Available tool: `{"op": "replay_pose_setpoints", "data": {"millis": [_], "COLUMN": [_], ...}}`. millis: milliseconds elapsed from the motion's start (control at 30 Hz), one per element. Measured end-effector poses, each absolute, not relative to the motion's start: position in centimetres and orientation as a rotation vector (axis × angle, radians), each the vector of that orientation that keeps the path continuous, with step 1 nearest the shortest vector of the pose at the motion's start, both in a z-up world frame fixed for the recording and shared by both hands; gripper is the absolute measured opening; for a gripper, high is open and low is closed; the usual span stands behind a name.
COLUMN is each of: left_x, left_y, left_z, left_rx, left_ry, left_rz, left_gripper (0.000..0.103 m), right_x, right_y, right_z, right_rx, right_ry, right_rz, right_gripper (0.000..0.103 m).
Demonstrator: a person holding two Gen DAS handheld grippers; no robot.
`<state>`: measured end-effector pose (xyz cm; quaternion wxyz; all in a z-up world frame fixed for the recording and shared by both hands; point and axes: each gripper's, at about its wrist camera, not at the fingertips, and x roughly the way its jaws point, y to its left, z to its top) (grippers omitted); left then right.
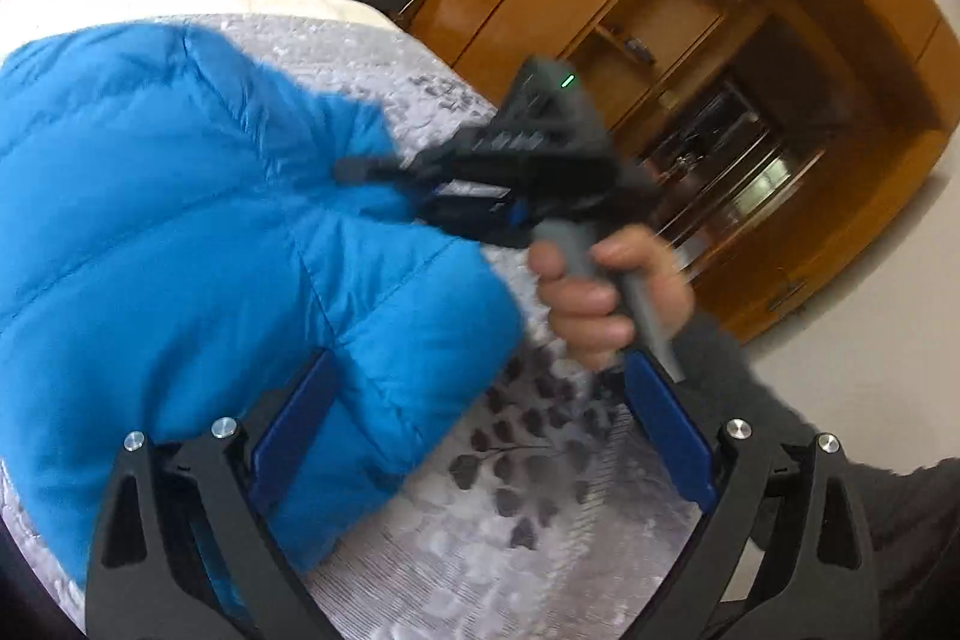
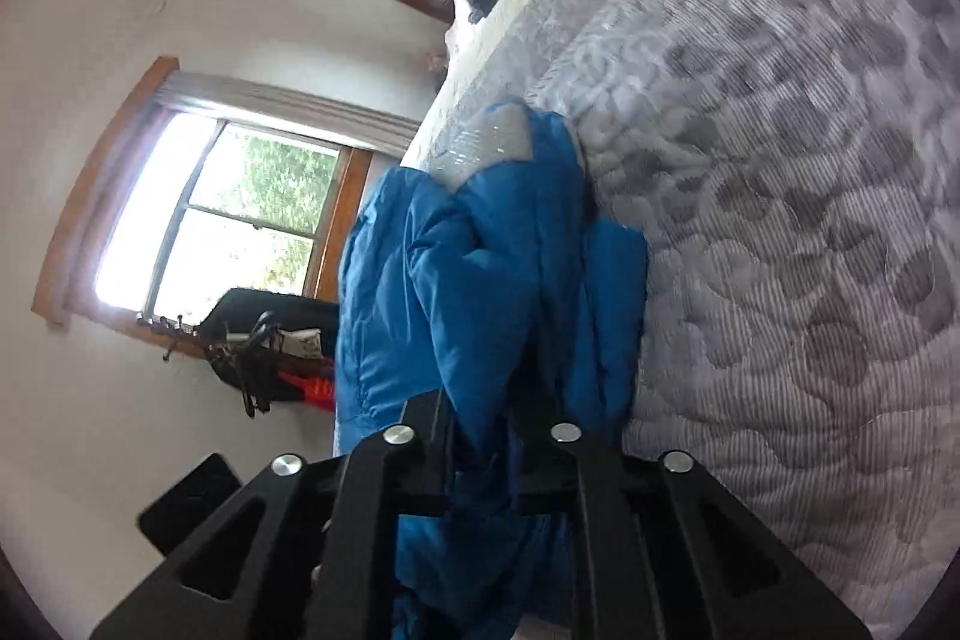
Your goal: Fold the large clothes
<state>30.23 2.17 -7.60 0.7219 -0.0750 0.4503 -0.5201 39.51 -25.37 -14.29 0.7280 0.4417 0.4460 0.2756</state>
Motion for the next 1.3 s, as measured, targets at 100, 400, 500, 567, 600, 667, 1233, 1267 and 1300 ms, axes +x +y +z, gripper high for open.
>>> {"op": "replay_pose_setpoints", "data": {"millis": [100, 400, 500, 567, 600, 667, 1233, 1267, 1300], "left_x": [30.7, 31.1, 31.1, 30.8, 30.6, 29.8, 30.7, 30.8, 30.9], "left_y": [2.8, 1.7, 1.7, 2.8, 3.2, 3.0, -1.5, -0.5, 1.1], "left_z": [-8.0, -8.7, -7.6, -6.1, -5.4, -4.8, -8.0, -7.0, -5.6], "left_rx": [-0.201, -0.162, -0.151, -0.193, -0.205, -0.218, -0.21, -0.241, -0.28], "left_ry": [1.021, 1.053, 1.058, 1.01, 0.985, 0.965, 1.071, 1.057, 1.017], "left_rz": [-1.158, -1.144, -1.134, -1.129, -1.138, -1.187, -1.194, -1.207, -1.22], "left_gripper": [0.095, 0.095, 0.094, 0.094, 0.094, 0.094, 0.094, 0.094, 0.095], "right_x": [41.0, 43.7, 43.4, 42.8, 42.3, 41.2, 43.1, 43.1, 43.1], "right_y": [-26.2, -25.6, -26.0, -26.6, -27.1, -27.1, -24.6, -24.8, -24.8], "right_z": [-13.1, -15.3, -13.6, -11.5, -10.1, -6.9, -10.3, -9.0, -7.5], "right_rx": [1.014, 0.916, 0.901, 0.877, 0.853, 0.811, 0.651, 0.649, 0.65], "right_ry": [0.954, 1.024, 0.978, 0.938, 0.894, 0.823, 0.981, 0.95, 0.917], "right_rz": [0.607, 0.547, 0.552, 0.529, 0.518, 0.556, 0.584, 0.587, 0.604], "right_gripper": [0.039, 0.01, 0.018, 0.031, 0.032, 0.032, 0.0, 0.005, 0.006]}}
